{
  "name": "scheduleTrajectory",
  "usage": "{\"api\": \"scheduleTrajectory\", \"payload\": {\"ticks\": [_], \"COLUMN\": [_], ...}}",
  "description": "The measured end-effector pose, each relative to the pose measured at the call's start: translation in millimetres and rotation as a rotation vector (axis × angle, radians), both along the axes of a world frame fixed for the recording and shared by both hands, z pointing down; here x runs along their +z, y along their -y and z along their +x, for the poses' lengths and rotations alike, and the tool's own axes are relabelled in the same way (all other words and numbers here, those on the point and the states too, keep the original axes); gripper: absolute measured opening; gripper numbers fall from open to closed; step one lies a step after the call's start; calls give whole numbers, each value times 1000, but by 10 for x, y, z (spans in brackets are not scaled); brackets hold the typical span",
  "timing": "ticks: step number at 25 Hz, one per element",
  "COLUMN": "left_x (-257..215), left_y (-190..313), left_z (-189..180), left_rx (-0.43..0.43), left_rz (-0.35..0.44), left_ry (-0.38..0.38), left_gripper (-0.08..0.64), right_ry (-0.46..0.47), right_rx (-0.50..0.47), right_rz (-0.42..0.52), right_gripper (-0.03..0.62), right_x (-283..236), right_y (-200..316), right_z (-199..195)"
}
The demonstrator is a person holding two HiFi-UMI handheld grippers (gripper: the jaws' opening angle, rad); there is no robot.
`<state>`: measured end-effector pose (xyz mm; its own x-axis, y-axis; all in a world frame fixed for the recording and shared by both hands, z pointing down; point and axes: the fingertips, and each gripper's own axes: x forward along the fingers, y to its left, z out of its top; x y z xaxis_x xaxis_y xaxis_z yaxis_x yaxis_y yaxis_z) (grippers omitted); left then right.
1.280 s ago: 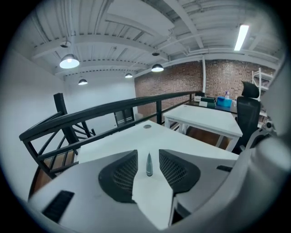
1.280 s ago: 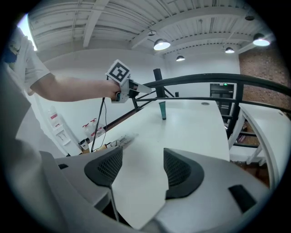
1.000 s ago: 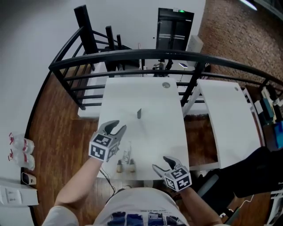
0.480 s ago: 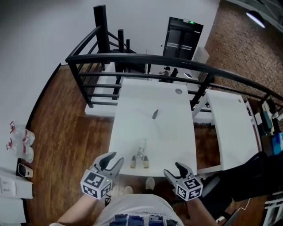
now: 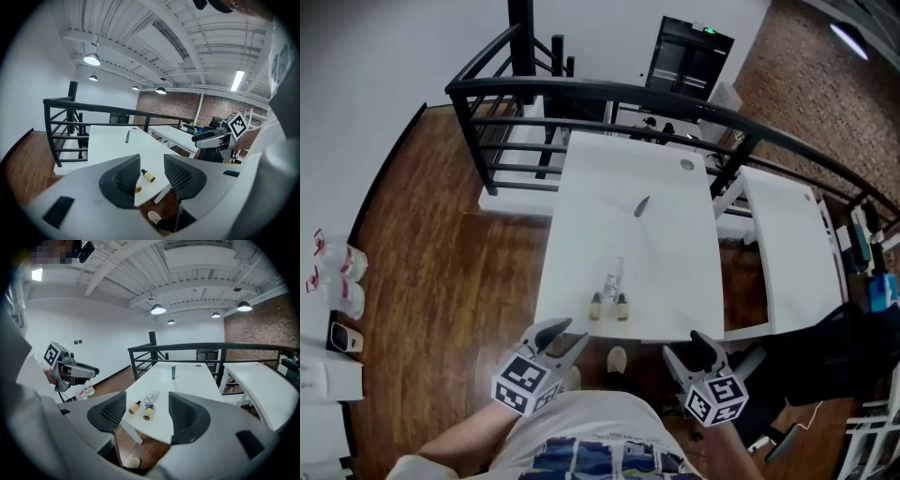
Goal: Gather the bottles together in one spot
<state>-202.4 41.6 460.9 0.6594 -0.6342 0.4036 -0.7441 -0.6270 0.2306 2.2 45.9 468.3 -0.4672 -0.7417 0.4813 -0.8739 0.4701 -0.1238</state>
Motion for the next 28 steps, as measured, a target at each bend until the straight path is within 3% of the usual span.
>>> {"api": "scheduleTrajectory", "payload": {"ticks": [9, 15, 22, 28], "left_x": [130, 136, 191, 319], "left_y": [-208, -191, -129, 9], "left_z": [-62, -68, -90, -17], "left_rx": [58, 57, 52, 55], "left_rz": [-56, -70, -46, -92], "left_ry": [-9, -64, 10, 3], "left_gripper": [144, 147, 147, 147], "right_ry": [-22, -32, -49, -52], "right_rx": [-22, -25, -33, -50], "right_rz": [-18, -28, -56, -62], "right_gripper": [304, 304, 304, 304], "right_x": [46, 121, 260, 312], "right_y": [-176, -205, -185, -99], "right_z": [-274, -335, -406, -541]}}
